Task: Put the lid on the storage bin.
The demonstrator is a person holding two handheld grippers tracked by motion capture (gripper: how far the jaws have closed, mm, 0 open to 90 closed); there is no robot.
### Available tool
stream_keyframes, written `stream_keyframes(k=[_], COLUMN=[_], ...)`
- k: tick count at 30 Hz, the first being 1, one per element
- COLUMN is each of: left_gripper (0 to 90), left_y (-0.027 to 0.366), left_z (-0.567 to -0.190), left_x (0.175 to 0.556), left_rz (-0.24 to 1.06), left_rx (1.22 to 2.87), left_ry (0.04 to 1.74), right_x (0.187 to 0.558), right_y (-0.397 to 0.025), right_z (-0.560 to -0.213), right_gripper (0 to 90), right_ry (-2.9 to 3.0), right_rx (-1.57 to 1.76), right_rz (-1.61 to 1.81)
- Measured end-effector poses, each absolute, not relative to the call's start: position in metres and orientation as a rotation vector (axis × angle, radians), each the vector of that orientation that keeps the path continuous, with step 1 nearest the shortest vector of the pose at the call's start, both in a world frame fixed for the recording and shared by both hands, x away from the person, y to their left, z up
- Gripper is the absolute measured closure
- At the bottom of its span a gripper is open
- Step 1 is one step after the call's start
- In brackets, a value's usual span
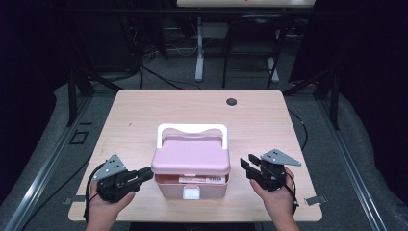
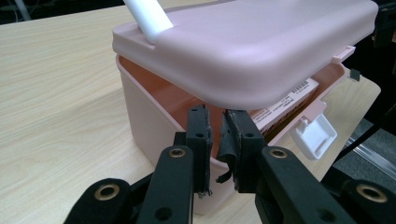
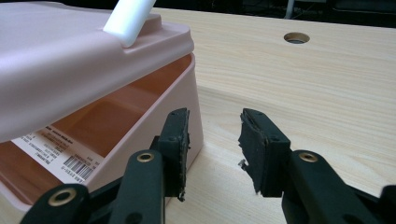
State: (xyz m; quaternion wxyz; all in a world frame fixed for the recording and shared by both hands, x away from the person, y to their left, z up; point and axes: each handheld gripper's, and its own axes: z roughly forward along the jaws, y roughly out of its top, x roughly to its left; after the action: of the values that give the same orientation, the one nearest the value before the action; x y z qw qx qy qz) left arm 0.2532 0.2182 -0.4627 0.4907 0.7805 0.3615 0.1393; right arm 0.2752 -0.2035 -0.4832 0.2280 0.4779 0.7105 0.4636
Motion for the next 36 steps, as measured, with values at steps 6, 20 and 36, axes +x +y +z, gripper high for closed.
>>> stream_keyframes(k=[6,20,36], left_gripper=[80.0,80.0,79.8], left_y=[0.218,0.22,0.225], left_z=[-0.465,-0.473,-0.48], left_x=[0.252,0.249,0.244], left_rz=[0.335,0.311,0.296], left_rx=[1.902,1.923,1.916], left_ry=[0.884,0.89,0.908], right_x=[0.275,0.276,0.276], right_y=[-0.203,-0.203,-0.203], right_z=[-0.484,-0.486,-0.487], right_gripper=[61.1,60.6,60.3], right_ry=[1.956,1.959,1.958], right_rx=[1.319,1.323,1.331], right_rz=[1.278,1.274,1.279])
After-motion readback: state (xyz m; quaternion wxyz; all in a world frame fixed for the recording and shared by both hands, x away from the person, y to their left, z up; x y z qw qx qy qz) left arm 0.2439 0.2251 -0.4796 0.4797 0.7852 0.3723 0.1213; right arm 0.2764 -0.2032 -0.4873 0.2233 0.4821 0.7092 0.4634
